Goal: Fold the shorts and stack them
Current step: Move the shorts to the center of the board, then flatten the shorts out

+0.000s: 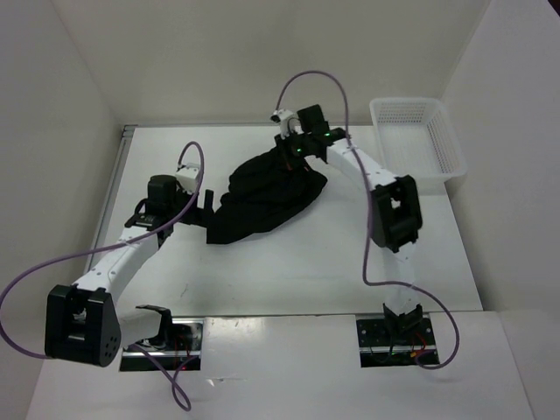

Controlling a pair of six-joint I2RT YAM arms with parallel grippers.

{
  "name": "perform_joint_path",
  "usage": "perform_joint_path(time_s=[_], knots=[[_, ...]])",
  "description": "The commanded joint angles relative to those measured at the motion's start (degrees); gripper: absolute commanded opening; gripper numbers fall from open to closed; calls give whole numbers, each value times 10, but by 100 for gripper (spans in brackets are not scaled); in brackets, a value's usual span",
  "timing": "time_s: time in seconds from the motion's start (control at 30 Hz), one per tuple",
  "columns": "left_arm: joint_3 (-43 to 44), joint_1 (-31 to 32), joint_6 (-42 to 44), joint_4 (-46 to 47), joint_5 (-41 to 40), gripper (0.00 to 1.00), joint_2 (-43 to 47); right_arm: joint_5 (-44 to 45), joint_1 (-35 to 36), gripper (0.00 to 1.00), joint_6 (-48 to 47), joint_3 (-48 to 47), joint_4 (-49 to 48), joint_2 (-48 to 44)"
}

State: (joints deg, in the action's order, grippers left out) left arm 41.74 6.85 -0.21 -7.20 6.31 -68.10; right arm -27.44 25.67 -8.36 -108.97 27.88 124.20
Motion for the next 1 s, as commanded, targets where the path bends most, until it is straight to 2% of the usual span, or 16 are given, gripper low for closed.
perform_joint_path(time_s=[0.0, 0.1, 0.23, 0.33, 0.53, 0.7, 0.87, 0.97], knots=[[16, -3, 2, 9, 37, 100, -5, -60, -67, 0, -73, 68, 58, -172], [35, -3, 2, 9, 63, 100, -26, -28, -114, 0, -111, 169, 75, -245], [65, 46, 2, 9, 76, 100, -71, -5, -163, 0, -123, 302, 62, -290], [92, 83, 2, 30, 69, 100, -125, -5, -168, 0, -135, 349, 45, -310], [193, 112, 2, 67, 61, 100, -235, -5, -185, 0, -154, 359, 45, -323], [279, 144, 2, 96, 92, 100, -310, -5, -185, 0, -170, 371, 39, -323], [360, 165, 2, 96, 102, 100, -389, -5, -185, 0, -175, 376, 39, -339], [388, 171, 2, 63, 119, 100, -427, 0, -190, 0, -182, 382, 33, -339]])
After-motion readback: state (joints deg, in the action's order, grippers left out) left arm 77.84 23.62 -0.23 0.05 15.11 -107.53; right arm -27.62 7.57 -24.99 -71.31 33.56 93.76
